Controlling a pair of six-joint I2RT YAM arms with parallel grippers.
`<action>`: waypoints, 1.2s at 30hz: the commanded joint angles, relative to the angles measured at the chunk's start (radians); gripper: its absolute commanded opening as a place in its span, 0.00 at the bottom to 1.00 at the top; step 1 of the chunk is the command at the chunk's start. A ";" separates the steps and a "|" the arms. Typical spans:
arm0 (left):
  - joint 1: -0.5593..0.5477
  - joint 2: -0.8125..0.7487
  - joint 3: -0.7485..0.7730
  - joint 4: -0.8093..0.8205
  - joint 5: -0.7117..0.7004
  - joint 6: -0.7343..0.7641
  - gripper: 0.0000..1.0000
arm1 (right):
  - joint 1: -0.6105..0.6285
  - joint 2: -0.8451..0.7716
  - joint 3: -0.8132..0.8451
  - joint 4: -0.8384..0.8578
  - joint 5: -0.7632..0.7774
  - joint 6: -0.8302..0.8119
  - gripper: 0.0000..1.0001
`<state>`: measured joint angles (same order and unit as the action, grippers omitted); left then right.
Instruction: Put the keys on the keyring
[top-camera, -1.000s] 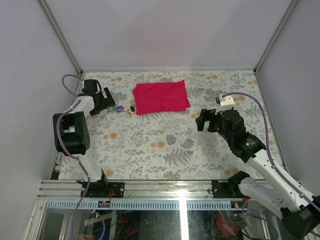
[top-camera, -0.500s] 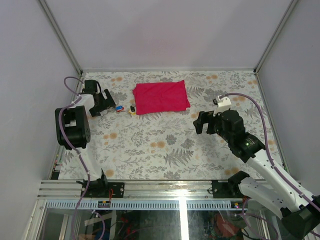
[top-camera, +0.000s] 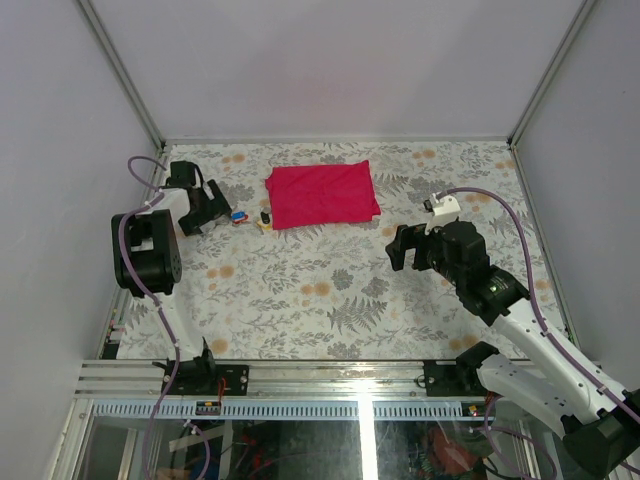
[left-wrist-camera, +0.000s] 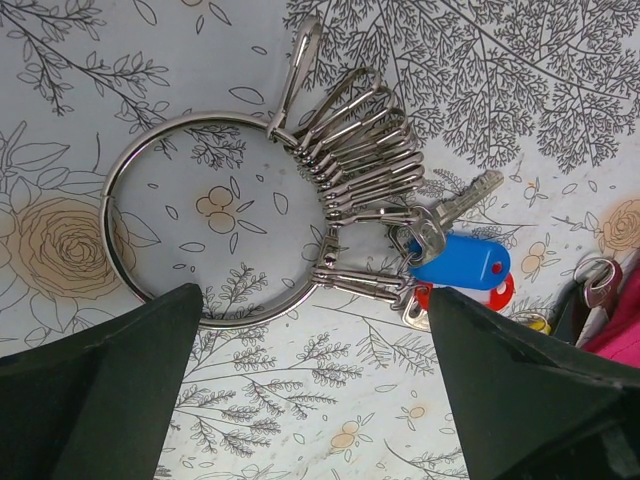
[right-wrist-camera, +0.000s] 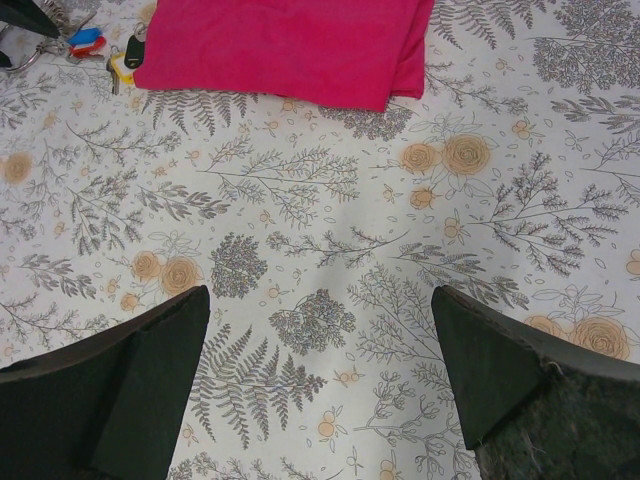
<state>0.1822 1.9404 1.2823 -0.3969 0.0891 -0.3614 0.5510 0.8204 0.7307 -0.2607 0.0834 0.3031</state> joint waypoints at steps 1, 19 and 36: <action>-0.005 -0.015 -0.034 -0.023 -0.012 -0.069 1.00 | 0.004 -0.001 0.015 0.022 -0.023 -0.007 0.99; -0.274 -0.434 -0.481 0.055 -0.076 -0.266 1.00 | 0.004 0.036 0.043 0.027 -0.059 0.009 0.99; -0.524 -0.555 -0.477 0.080 -0.290 -0.251 1.00 | 0.004 0.025 0.053 -0.007 -0.055 0.033 0.99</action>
<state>-0.3992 1.4101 0.7296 -0.3092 -0.0895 -0.6777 0.5510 0.8574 0.7334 -0.2642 0.0326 0.3260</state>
